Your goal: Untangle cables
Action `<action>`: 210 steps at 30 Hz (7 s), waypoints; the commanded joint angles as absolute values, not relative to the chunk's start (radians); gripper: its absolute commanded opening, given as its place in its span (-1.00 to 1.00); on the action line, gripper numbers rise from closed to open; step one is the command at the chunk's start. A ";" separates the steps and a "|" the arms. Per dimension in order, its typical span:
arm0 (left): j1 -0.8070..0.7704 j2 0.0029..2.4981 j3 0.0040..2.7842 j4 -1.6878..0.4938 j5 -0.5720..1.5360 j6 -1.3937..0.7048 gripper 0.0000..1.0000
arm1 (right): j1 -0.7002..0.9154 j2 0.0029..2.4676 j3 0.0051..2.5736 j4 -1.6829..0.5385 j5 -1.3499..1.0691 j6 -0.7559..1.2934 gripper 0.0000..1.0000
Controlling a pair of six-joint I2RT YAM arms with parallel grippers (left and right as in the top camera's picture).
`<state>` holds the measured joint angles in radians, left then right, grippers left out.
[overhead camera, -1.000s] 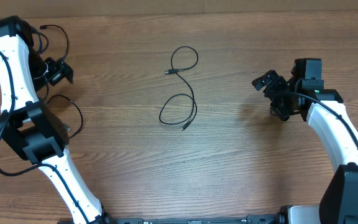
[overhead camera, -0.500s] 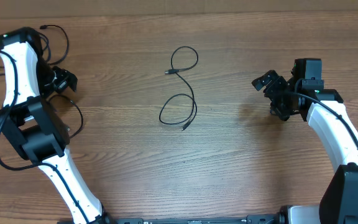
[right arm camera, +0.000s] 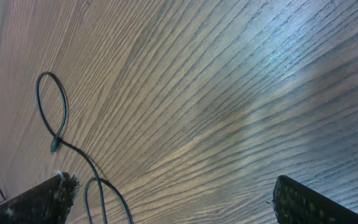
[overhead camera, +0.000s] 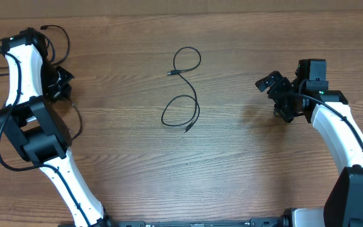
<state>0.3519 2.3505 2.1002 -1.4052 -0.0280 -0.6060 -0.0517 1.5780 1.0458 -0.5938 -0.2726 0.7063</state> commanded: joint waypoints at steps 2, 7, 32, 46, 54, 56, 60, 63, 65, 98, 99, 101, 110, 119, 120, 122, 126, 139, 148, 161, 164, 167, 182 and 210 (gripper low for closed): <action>0.361 2.351 2.096 -1.396 -0.187 -0.685 -0.92 | -0.053 1.579 1.068 -0.589 -0.262 0.703 1.00; 0.393 2.351 2.096 -1.324 -0.208 -0.693 -0.92 | -0.053 1.579 1.068 -0.589 -0.262 0.703 1.00; 0.648 2.351 2.096 -1.084 0.133 -1.018 -0.74 | -0.053 1.579 1.068 -0.589 -0.262 0.703 1.00; 0.649 2.346 2.129 -0.815 0.476 -0.881 -0.56 | -0.053 1.579 1.068 -0.589 -0.262 0.703 0.99; 0.693 2.316 2.244 -1.116 0.461 -0.738 -0.52 | -0.053 1.579 1.068 -0.589 -0.262 0.703 1.00; 0.715 2.309 2.284 -1.217 0.427 -0.635 -0.48 | -0.053 1.579 1.068 -0.589 -0.262 0.703 1.00; 0.749 2.305 2.307 -1.400 0.236 -0.533 -0.04 | -0.053 1.579 1.068 -0.589 -0.262 0.703 1.00; 0.759 2.313 2.300 -1.524 0.031 -0.535 0.14 | -0.053 1.579 1.068 -0.589 -0.262 0.703 1.00; 0.759 2.317 2.281 -1.575 -0.060 -0.558 0.10 | -0.053 1.579 1.068 -0.589 -0.262 0.703 1.00; 0.741 2.317 1.885 -1.336 0.087 -0.613 0.39 | -0.053 1.579 1.068 -0.589 -0.262 0.703 1.00; 0.739 2.317 1.885 -1.338 0.087 -0.613 0.36 | -0.053 1.579 1.068 -0.589 -0.262 0.703 1.00; 0.733 2.317 1.884 -1.339 0.068 -0.612 0.35 | -0.053 1.579 1.068 -0.589 -0.262 0.703 0.99; 0.730 2.319 1.879 -1.271 0.045 -0.598 0.19 | -0.053 1.579 1.068 -0.589 -0.262 0.703 1.00; 0.719 2.319 1.822 -1.250 0.090 -0.609 0.19 | -0.053 1.579 1.068 -0.589 -0.262 0.703 1.00; 0.719 2.319 1.818 -1.247 0.086 -0.609 0.14 | -0.053 1.579 1.068 -0.589 -0.262 0.703 1.00; 0.719 2.319 1.813 -1.243 0.077 -0.609 -0.01 | -0.053 1.579 1.068 -0.589 -0.262 0.703 0.99; 0.719 2.319 1.813 -1.227 0.070 -0.606 -0.22 | -0.053 1.579 1.068 -0.589 -0.262 0.703 1.00; 0.717 2.319 1.813 -1.121 0.072 -0.605 -0.92 | -0.053 1.579 1.068 -0.589 -0.262 0.703 1.00; 0.718 2.318 1.850 -1.100 0.072 -0.493 -0.92 | -0.053 1.579 1.068 -0.589 -0.262 0.703 1.00; 0.717 2.318 2.030 -1.193 0.080 -0.493 -0.88 | -0.053 1.579 1.068 -0.589 -0.262 0.703 1.00; 0.717 2.318 2.063 -1.227 0.080 -0.493 -0.43 | -0.053 1.579 1.068 -0.589 -0.262 0.703 1.00; 0.718 2.318 2.069 -1.230 0.092 -0.490 0.22 | -0.053 1.579 1.068 -0.589 -0.262 0.703 1.00; 0.665 2.293 2.136 -1.254 0.834 0.015 0.74 | -0.053 1.579 1.068 -0.589 -0.262 0.703 1.00; -0.316 2.401 2.325 -1.259 0.067 -0.456 0.73 | -0.053 1.579 1.068 -0.589 -0.262 0.703 1.00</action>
